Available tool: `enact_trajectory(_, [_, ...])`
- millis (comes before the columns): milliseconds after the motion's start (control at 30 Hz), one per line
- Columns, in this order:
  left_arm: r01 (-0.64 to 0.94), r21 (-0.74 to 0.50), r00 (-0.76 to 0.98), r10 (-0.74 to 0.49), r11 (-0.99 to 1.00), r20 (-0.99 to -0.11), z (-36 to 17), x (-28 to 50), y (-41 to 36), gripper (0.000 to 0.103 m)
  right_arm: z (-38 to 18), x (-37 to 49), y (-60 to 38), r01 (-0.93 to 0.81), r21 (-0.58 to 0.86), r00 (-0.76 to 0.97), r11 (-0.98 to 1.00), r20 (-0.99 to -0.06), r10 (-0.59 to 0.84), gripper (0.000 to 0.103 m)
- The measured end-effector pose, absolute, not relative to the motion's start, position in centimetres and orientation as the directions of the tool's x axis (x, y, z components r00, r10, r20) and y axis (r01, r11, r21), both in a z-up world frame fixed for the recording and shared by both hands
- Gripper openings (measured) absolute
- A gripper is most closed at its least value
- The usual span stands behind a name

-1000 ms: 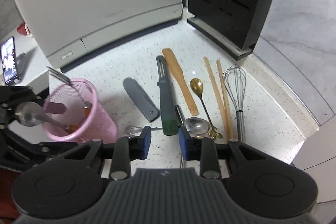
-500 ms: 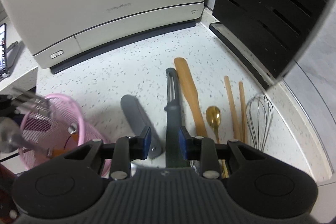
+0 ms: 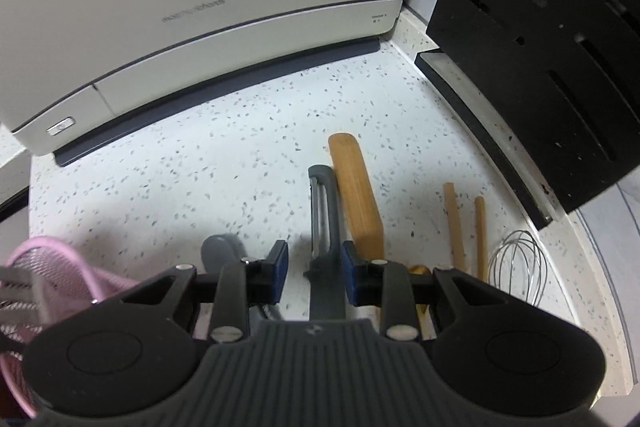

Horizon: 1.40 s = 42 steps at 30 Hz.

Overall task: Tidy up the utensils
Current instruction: 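Move the right gripper to the grey peeler on the counter, then close the right gripper on the peeler handle and lift it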

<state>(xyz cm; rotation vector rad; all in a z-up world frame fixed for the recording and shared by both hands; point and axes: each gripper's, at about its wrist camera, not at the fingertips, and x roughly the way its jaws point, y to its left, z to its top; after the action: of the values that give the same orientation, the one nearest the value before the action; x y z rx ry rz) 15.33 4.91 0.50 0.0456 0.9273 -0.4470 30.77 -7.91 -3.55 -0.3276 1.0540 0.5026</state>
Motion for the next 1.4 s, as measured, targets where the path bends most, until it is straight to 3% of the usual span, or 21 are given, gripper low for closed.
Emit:
enact_trajectory(267, [0.382,-0.159,0.515,-0.352,0.91,-0.782,0.4,15.7,5.1,0.083,-4.5,32.4,-7.3,-0.533,-0.028,0.385,0.846,-0.898,0.213,0.027])
enact_trajectory(400, [0.381,-0.162,0.514,-0.354,0.91,-0.781,0.4,15.8,5.2,0.083,-4.9,32.8,-7.2,-0.534,-0.031,0.376,0.845,-0.904,0.204,0.016])
enact_trajectory(633, [0.375,-0.17,0.515,-0.357,0.911,-0.78,0.4,15.7,5.3,0.081,-4.6,32.1,-7.3,-0.54,-0.053,0.398,0.84,-0.895,0.199,0.014])
enact_trajectory(1200, [0.365,-0.18,0.532,-0.363,0.913,-0.765,0.1,15.2,5.4,0.078,2.4,24.6,-12.5,-0.513,0.018,0.546,0.858,-0.764,0.342,0.014])
enact_trajectory(1400, [0.36,-0.165,0.553,-0.353,0.918,-0.755,-0.1,14.9,5.3,0.084,4.8,22.5,-13.9,-0.513,0.031,0.59,0.858,-0.713,0.379,0.014])
